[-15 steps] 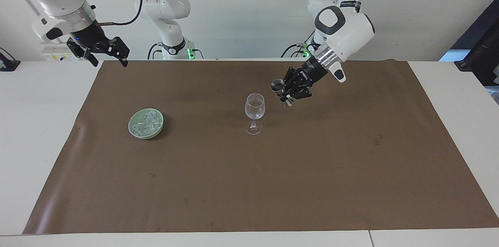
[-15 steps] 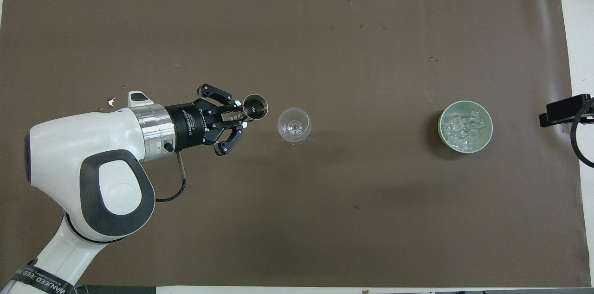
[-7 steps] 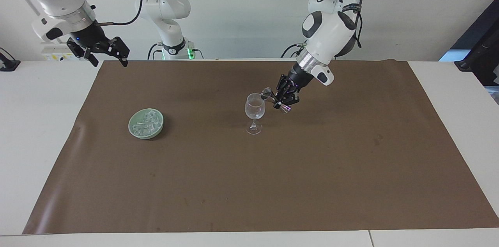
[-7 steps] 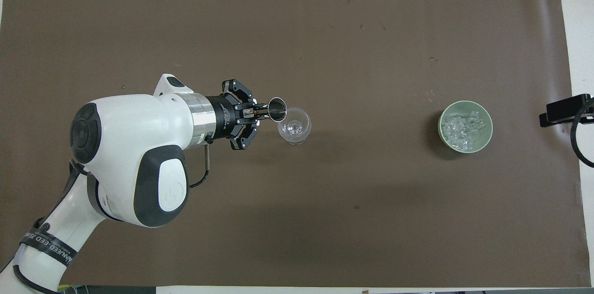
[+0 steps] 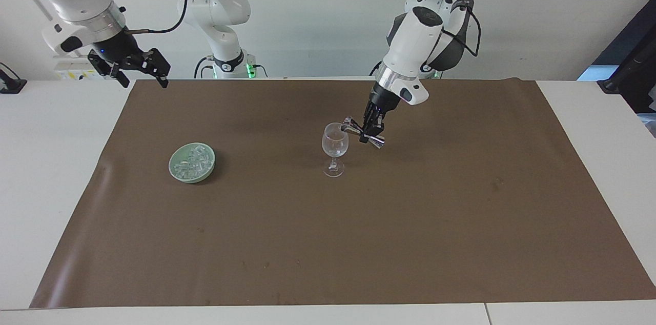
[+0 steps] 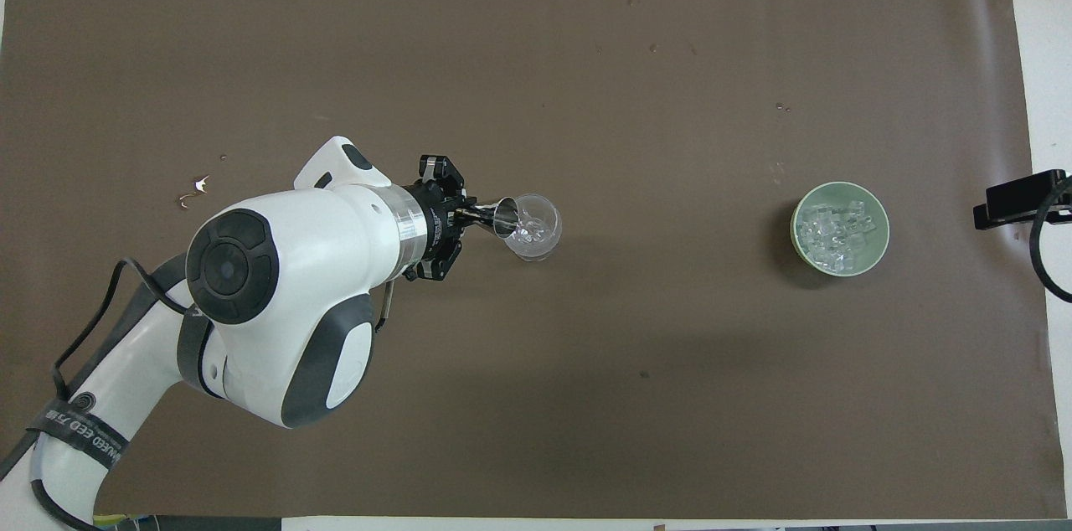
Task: Pour wine and add ice with both arms
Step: 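Tilt the silver cup with the left gripper to pour into the clear cup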
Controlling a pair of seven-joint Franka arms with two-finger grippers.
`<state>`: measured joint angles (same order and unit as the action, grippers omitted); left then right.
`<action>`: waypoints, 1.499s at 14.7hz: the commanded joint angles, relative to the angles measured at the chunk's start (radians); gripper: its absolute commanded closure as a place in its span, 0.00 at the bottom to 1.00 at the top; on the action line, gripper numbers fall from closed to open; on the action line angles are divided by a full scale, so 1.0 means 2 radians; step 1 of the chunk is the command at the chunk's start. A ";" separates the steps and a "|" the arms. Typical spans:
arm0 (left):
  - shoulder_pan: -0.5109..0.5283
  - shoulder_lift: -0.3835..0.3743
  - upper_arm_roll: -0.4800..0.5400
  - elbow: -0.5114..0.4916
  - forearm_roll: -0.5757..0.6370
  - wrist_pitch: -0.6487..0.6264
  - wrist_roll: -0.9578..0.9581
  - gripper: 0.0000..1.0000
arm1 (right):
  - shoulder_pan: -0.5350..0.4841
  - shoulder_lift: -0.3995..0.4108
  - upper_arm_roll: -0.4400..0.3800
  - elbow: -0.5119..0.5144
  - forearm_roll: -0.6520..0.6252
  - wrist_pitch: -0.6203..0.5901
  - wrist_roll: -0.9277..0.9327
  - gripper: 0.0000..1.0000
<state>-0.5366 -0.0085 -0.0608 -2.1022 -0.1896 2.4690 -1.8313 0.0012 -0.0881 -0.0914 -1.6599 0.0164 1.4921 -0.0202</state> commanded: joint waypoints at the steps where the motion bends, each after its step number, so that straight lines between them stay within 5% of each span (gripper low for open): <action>1: -0.011 0.000 0.004 0.012 0.049 -0.026 -0.022 1.00 | -0.007 -0.007 0.004 -0.006 0.004 -0.004 -0.011 0.00; 13: -0.055 0.011 -0.003 0.075 0.241 -0.105 -0.121 1.00 | -0.007 -0.007 0.004 -0.006 0.004 -0.003 -0.011 0.00; 22: -0.079 0.033 -0.003 0.115 0.332 -0.161 -0.156 1.00 | -0.007 -0.007 0.004 -0.006 0.004 -0.003 -0.011 0.00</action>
<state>-0.6667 0.0263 -0.0732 -1.9143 0.4227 2.1909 -2.1099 0.0012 -0.0881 -0.0914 -1.6599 0.0164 1.4920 -0.0202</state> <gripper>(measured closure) 0.780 0.000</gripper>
